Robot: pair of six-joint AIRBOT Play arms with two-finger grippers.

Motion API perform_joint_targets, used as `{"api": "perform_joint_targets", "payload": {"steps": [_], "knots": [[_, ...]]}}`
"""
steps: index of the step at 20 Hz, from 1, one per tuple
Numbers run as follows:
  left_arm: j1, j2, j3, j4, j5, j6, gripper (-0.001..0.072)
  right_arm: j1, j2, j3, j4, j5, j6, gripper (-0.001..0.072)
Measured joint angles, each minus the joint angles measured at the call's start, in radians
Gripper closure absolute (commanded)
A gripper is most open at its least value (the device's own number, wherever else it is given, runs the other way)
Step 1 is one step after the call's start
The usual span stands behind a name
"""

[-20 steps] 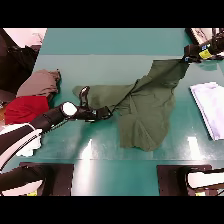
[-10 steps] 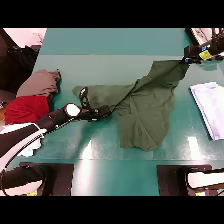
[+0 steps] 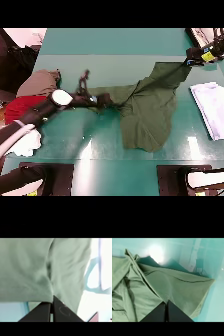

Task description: Fold the shirts.

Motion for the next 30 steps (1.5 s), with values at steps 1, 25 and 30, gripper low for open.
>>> {"api": "perform_joint_targets", "payload": {"steps": [1, 25, 30], "knots": [[0.039, 0.039, 0.024, 0.02, -0.026, 0.013, 0.0682, -0.009, 0.0, 0.0, 0.0, -0.004, 0.0, 0.0697], [0.26, 0.213, 0.113, 0.136, -0.304, 0.055, 0.0681, -0.245, -0.313, 0.0, 0.167, -0.002, -0.069, 0.0264], [0.26, 0.213, 0.113, 0.14, -0.304, 0.055, 0.0682, -0.216, -0.358, 0.0, 0.221, -0.132, -0.116, 0.0264]]}}
